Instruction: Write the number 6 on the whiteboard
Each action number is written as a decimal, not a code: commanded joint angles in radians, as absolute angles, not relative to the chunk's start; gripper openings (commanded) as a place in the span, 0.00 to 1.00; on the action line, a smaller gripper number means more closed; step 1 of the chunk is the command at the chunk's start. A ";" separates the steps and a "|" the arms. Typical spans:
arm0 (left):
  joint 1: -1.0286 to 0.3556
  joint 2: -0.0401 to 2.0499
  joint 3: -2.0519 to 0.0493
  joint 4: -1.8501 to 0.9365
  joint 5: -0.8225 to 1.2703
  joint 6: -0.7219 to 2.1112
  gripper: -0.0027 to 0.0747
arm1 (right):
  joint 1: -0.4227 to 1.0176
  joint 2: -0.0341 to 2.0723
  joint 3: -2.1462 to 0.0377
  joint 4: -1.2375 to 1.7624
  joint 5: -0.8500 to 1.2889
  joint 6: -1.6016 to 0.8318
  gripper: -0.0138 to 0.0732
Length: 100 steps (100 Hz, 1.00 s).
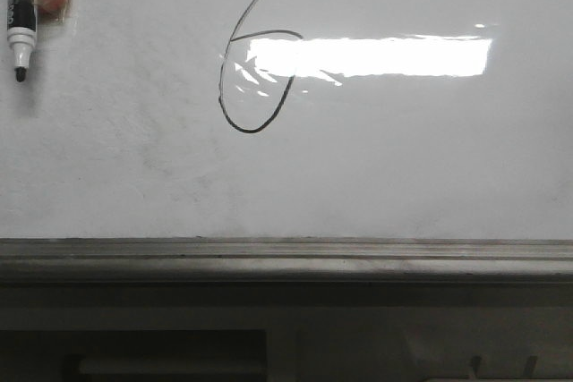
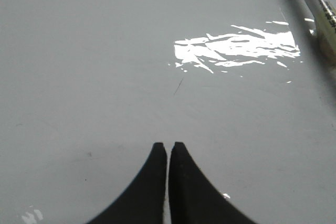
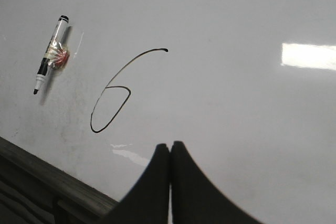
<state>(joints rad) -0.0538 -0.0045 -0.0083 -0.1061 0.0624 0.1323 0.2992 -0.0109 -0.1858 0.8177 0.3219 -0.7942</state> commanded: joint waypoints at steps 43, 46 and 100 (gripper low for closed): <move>-0.052 -0.036 0.040 -0.117 -0.011 0.120 0.01 | 0.146 -0.003 -0.059 0.132 0.000 -0.309 0.08; -0.052 -0.036 0.040 -0.117 -0.011 0.120 0.01 | 0.124 -0.008 -0.047 0.125 0.000 -0.306 0.08; -0.052 -0.036 0.040 -0.117 -0.011 0.120 0.01 | 0.005 -0.028 0.033 -0.028 0.061 -0.244 0.08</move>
<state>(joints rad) -0.0538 -0.0045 -0.0083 -0.1061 0.0624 0.1323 0.0116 -0.0109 0.0099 -0.0168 0.1202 -0.2485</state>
